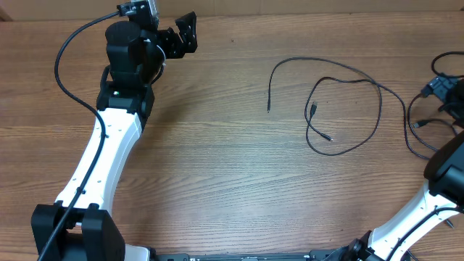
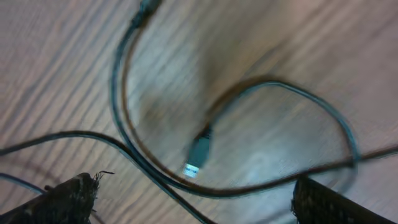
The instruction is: Untangle cables
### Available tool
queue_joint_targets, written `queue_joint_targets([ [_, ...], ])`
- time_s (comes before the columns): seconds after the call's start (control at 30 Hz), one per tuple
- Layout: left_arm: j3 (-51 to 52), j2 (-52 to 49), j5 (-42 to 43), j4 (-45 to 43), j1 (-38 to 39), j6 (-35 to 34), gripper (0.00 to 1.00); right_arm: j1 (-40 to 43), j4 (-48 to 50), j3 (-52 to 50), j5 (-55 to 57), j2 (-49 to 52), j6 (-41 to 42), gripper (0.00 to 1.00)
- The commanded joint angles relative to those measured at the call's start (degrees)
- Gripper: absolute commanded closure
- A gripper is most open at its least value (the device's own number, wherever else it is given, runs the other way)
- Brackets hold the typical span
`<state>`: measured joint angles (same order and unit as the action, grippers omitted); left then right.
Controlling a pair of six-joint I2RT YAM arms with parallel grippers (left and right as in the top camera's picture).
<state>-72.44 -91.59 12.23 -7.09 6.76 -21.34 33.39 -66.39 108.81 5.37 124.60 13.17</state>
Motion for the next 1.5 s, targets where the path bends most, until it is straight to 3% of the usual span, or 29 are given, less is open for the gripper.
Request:
queue_joint_targets([
  [0.0,-0.48,0.11,-0.17,-0.04,0.39,-1.01,0.00,-0.02,2.91,-3.10,-5.38,0.07,-1.70,0.01],
  [0.3,-0.48,0.11,-0.35,-0.04,0.39,-1.01,0.00,-0.72,8.68,-5.31,-8.28,2.12,-4.13,0.03],
  [0.57,-0.48,0.11,-0.35,-0.04,0.39,-1.01,0.00,-2.58,9.99,-5.33,-8.26,4.44,-4.11,0.16],
  [0.8,-0.48,0.11,-0.35,-0.04,0.39,-1.01,0.00,-3.28,12.72,-5.35,-8.26,5.35,-4.09,0.19],
  [1.13,-0.48,0.11,-0.35,-0.04,0.39,-1.01,0.00,-3.28,13.27,-5.38,-8.00,7.21,-4.09,0.46],
  [1.3,-0.48,0.11,-0.37,-0.04,0.37,-1.01,0.00,-3.26,13.55,-5.38,-5.27,7.21,-4.09,0.54],
  [1.47,-0.48,0.11,-0.39,-0.04,0.37,-0.98,0.01,-3.21,13.68,-5.35,-2.86,7.21,-4.11,0.82],
])
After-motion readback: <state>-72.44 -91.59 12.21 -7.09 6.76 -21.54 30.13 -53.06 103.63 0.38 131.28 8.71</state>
